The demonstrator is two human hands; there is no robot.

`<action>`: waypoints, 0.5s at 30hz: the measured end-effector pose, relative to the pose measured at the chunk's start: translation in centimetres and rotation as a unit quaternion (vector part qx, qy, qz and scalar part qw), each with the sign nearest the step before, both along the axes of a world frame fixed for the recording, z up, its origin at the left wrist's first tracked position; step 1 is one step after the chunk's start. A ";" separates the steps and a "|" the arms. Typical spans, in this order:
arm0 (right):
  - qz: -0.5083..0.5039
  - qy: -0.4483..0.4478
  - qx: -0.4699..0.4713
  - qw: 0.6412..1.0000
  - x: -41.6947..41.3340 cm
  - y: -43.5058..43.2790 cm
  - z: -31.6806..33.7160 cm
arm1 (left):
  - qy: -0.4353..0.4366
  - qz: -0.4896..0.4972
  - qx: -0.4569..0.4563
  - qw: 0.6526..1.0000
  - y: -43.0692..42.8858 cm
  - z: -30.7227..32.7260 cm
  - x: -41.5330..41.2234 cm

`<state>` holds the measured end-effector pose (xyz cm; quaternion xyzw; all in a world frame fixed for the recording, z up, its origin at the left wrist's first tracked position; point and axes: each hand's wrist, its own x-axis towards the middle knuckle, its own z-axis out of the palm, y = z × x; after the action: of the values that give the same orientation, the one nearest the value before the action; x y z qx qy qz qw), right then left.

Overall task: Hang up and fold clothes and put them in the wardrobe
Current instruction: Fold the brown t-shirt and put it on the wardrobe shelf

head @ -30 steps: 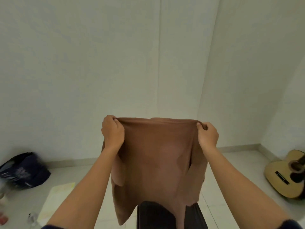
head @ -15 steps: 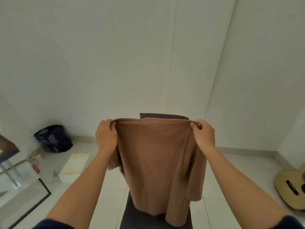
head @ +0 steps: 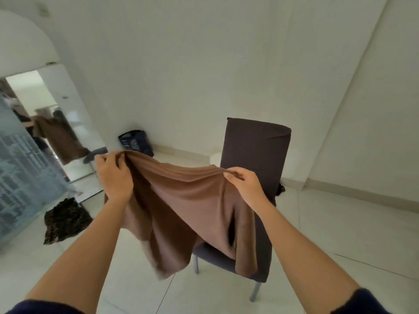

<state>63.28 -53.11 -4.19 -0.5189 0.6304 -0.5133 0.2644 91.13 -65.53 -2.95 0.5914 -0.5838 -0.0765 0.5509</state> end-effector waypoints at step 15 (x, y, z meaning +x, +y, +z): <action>-0.180 0.167 0.226 0.943 -3.6 4.6 -10.7 | -0.034 -0.040 0.132 0.990 2.3 -9.9 -2.8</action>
<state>59.64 -48.50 -14.92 -0.4015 0.8479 -0.3020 0.1691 88.31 -63.25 -12.81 0.6375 -0.6101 -0.1546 0.4445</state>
